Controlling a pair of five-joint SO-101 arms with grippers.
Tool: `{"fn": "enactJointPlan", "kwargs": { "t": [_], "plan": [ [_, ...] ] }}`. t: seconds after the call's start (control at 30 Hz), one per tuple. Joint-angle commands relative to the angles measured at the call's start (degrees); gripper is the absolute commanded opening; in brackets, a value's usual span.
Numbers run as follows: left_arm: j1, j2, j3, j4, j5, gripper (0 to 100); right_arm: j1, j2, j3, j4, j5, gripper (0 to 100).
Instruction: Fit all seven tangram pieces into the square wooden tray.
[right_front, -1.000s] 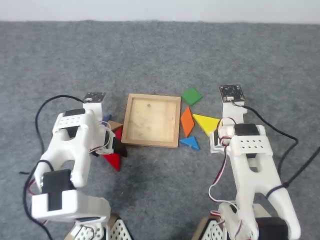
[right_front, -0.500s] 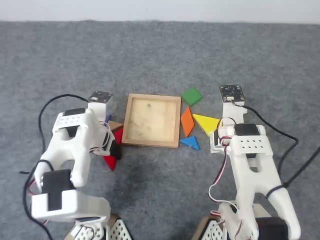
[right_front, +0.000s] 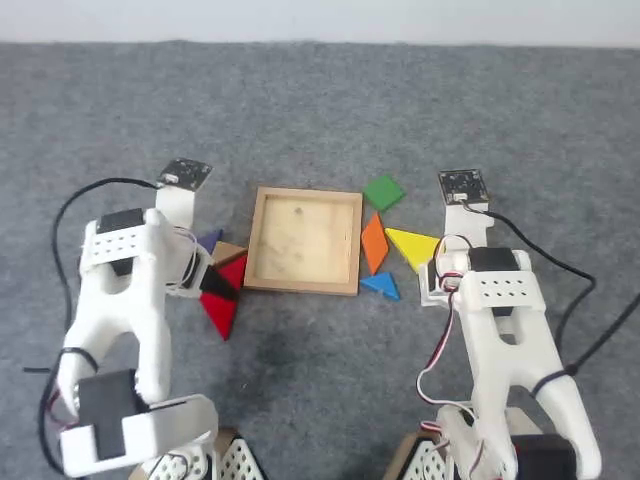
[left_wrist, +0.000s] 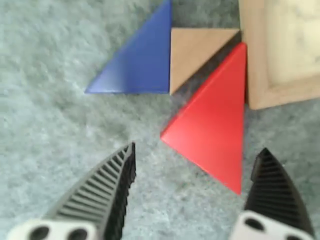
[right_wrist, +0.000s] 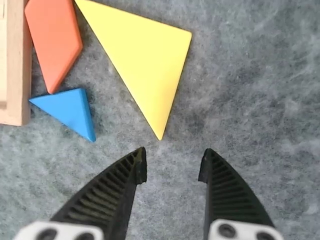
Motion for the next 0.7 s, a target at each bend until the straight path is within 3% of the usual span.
{"fn": "enactJointPlan", "kwargs": {
  "t": [0.0, 0.4, 0.67],
  "plan": [
    [0.53, 3.16, -1.01, -2.29, 1.05, 36, -0.13, -2.15, -0.44, -0.92, 1.67, 17.2],
    [3.6, 7.03, -1.71, -8.44, 9.41, 32, -0.13, -2.42, -0.44, -0.57, 1.85, 17.2],
    [4.04, 9.32, -1.63, -5.19, 7.74, 32, -0.13, -2.51, -0.44, -0.48, 1.93, 17.2]
  ]
}}
